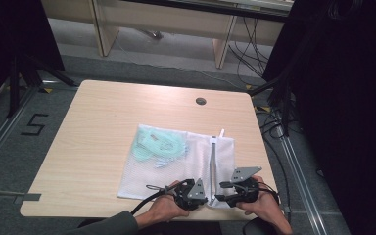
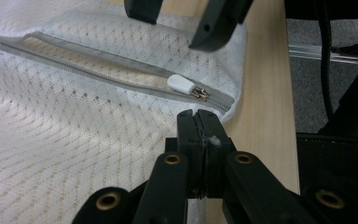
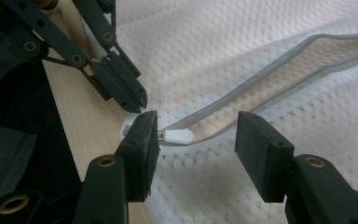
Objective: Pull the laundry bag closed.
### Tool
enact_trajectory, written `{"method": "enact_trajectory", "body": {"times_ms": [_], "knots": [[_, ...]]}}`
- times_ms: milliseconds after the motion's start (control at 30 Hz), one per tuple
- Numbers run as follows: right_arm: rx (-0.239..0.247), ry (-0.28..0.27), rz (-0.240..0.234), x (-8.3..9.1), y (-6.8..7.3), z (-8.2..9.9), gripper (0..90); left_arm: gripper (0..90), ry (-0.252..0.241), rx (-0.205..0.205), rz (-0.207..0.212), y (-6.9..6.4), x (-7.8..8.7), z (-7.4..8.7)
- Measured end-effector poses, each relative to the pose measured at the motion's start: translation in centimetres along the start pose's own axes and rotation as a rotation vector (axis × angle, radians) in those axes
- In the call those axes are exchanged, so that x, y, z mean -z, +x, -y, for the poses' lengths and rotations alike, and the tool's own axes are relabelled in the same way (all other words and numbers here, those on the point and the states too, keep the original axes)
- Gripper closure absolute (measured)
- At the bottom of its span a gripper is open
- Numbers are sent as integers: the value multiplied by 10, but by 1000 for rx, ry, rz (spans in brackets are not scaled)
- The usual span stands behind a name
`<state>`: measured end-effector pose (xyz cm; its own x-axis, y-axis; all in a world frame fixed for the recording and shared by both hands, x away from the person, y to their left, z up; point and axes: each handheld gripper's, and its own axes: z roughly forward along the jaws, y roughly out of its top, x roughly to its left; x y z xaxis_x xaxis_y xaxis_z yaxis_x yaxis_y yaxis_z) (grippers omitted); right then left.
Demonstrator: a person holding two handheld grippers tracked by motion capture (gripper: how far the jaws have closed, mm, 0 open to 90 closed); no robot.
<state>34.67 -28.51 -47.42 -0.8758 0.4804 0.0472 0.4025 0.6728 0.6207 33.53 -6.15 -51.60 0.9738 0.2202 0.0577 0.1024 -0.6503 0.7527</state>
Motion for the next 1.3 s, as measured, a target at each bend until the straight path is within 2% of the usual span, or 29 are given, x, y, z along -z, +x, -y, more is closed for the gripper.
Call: {"method": "enact_trajectory", "body": {"times_ms": [33,67,100,167,200,233,333,367,400,433,467,600,767,900,967,1000,1133,1167,1300], "knots": [[-13,-18,-10,-4,3,0,499,885,-1,-1,0,0,0,0],[0,21,-23,-2,2,-1,499,885,-4,3,0,0,0,0],[-2,18,-32,-5,4,-1,499,885,-5,3,1,0,0,0],[36,35,-47,-8,2,-2,498,885,-12,6,3,-1,0,0],[30,26,-49,-11,2,-2,498,885,-31,30,2,-2,-1,0],[50,51,-52,-10,1,-3,498,885,-47,47,0,-3,-2,1],[66,55,-65,-13,0,-4,498,885,-43,45,3,-3,-1,0],[62,58,-71,-15,0,-4,498,885,-22,16,7,-1,0,0],[65,60,-72,-16,0,-4,497,885,-50,49,4,-3,-1,0],[61,66,-85,-17,0,-4,497,885,-45,45,7,-2,-1,0],[74,64,-82,-19,0,-4,497,885,-49,48,4,-3,-1,0],[74,70,-94,-20,0,-5,497,885,-50,48,10,-3,-1,0],[101,75,-117,-23,1,-5,497,885,-50,45,10,-3,-1,0],[96,83,-127,-24,2,-4,501,886,-49,46,11,-2,-1,0],[122,82,-135,-25,1,-4,500,885,-49,43,9,-3,-1,0],[102,91,-139,-25,3,-4,500,886,-49,43,12,-2,-1,0],[103,91,-142,-25,3,-3,499,885,-46,44,15,-2,-1,1],[128,89,-141,-26,2,-4,504,886,-48,43,10,-3,-2,0],[140,90,-142,-24,2,-3,543,885,-45,49,14,-2,-1,1]]}}
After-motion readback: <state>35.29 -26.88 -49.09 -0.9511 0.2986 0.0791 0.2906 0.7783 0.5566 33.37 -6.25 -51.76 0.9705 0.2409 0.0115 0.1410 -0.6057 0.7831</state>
